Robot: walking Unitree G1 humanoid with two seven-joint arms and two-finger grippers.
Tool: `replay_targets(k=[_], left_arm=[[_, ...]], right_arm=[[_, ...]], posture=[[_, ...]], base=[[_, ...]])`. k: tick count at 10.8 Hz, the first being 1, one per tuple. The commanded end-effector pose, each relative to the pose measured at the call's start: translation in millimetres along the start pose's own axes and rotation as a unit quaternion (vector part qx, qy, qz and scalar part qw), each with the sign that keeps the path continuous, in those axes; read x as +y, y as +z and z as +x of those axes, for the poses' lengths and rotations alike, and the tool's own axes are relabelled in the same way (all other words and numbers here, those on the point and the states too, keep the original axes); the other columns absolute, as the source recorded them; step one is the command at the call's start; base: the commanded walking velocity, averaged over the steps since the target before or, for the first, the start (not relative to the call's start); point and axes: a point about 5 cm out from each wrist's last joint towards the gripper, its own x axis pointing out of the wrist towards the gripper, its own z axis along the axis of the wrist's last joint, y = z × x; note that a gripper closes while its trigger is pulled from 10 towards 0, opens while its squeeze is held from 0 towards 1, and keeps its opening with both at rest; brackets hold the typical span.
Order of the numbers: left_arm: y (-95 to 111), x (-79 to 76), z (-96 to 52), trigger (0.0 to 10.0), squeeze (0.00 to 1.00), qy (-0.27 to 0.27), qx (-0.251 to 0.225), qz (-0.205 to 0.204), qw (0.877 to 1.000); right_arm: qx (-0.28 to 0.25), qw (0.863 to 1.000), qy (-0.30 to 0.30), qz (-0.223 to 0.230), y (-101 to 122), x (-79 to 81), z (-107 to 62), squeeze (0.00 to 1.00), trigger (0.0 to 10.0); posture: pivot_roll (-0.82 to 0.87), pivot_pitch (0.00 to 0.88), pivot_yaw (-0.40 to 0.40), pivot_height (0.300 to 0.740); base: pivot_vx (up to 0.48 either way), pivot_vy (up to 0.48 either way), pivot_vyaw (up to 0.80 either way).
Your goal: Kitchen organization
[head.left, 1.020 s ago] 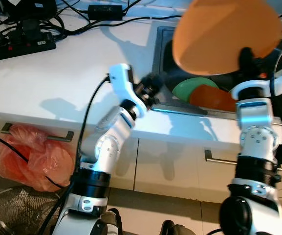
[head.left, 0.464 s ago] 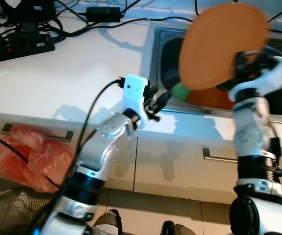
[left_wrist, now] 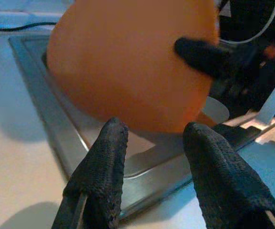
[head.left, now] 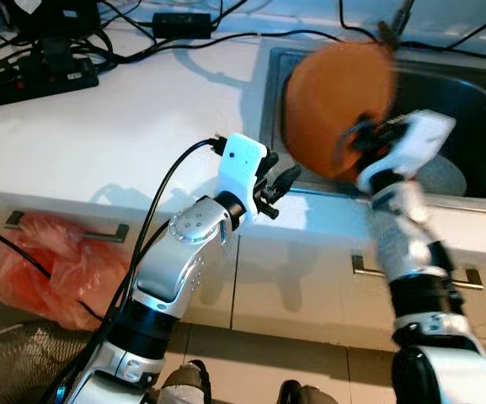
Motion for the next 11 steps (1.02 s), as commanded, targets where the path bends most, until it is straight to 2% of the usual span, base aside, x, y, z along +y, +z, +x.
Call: replay_targets(k=[1,4,8,9,10,11], left_arm=[[0.5,-3.7,-1.6,10.0,0.00,-0.010,0.002,0.006,1.000],[-0.6,-4.5,-2.8,10.0,0.00,-0.008,0.007,0.008,1.000],[-2.6,-5.1,-3.2,10.0,0.00,-0.007,0.013,0.008,1.000],[-2.6,-4.7,-3.3,10.0,0.00,-0.005,0.014,0.008,1.000],[-2.8,-4.6,-3.3,10.0,0.00,-0.005,0.015,0.008,1.000],[-3.2,-4.7,-3.5,10.0,0.00,-0.004,0.016,0.007,1.000]], right_arm=[[-0.031,0.999,0.013,-0.009,8.4,5.3,1.3,0.00,10.0],[-0.009,0.999,0.015,-0.034,-3.3,6.9,0.9,0.00,10.0],[0.020,0.999,0.024,-0.034,-18.7,11.6,-2.6,0.00,10.0],[0.021,0.999,0.027,-0.032,-19.4,12.3,-2.3,0.12,10.0],[0.018,0.999,0.029,-0.031,-18.6,13.5,-1.9,1.00,10.0],[0.016,0.999,0.027,-0.033,-17.5,13.2,-1.5,0.16,10.0]], posture=[[0.23,0.129,-0.001,0.740],[0.23,0.141,-0.003,0.740],[0.24,0.155,-0.005,0.740],[0.24,0.156,-0.005,0.740],[0.24,0.156,-0.005,0.740],[0.24,0.156,-0.005,0.740]], base=[[0.000,0.000,0.00],[0.000,0.000,0.00],[0.000,0.000,0.00],[0.000,0.000,0.00],[0.000,0.000,0.00],[0.000,0.000,0.00]])
